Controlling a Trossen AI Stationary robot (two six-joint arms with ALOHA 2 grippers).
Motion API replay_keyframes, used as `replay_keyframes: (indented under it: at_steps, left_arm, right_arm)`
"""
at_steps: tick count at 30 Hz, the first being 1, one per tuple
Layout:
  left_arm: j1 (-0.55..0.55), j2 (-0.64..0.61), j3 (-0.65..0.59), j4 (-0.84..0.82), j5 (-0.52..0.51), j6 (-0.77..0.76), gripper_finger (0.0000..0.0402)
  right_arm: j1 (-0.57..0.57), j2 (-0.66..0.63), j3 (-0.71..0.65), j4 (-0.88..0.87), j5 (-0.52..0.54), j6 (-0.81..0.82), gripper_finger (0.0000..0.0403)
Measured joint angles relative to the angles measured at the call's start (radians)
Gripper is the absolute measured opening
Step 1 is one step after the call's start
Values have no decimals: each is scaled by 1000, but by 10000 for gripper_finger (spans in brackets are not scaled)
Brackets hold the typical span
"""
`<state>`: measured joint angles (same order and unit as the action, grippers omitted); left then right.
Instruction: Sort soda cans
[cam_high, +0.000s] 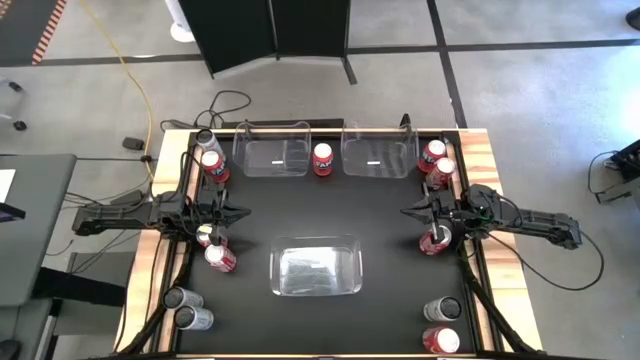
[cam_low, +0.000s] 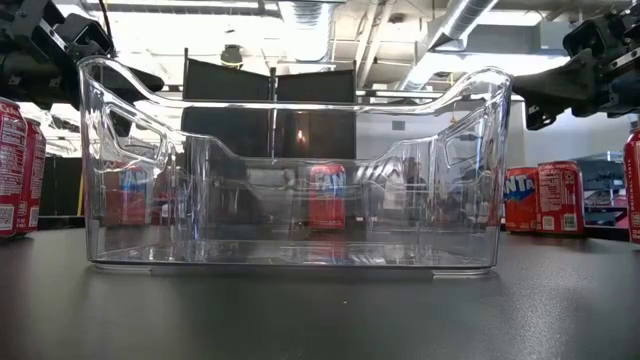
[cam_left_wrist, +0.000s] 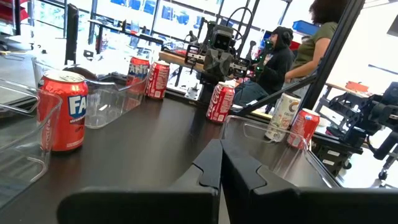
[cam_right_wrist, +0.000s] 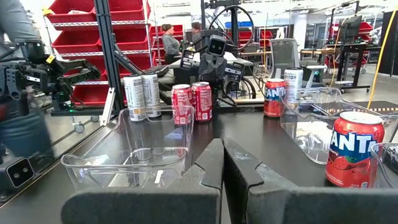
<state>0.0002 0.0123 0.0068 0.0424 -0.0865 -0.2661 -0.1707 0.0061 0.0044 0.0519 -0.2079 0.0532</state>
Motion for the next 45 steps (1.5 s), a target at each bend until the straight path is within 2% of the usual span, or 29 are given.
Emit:
replay_keyframes:
  at_steps: [15,27,32,35,39,45]
  left_arm:
    - [0,0,0,4,-15,-13,0]
    - [0,0,0,109,-52,-105,1]
    - [0,3,26,78,-130,-172,33]
    - [0,16,62,32,-197,-169,62]
    - [1,43,157,-35,-330,-272,97]
    - [1,172,332,-122,-377,-286,125]
  right_arm:
    - [0,0,0,0,0,0,27]
    - [0,0,0,0,0,0,27]
    - [0,0,0,13,0,-5,27]
    - [-2,0,0,123,0,-6,27]
    - [-2,-1,3,266,0,-8,27]
    - [0,-1,29,363,0,21,27]
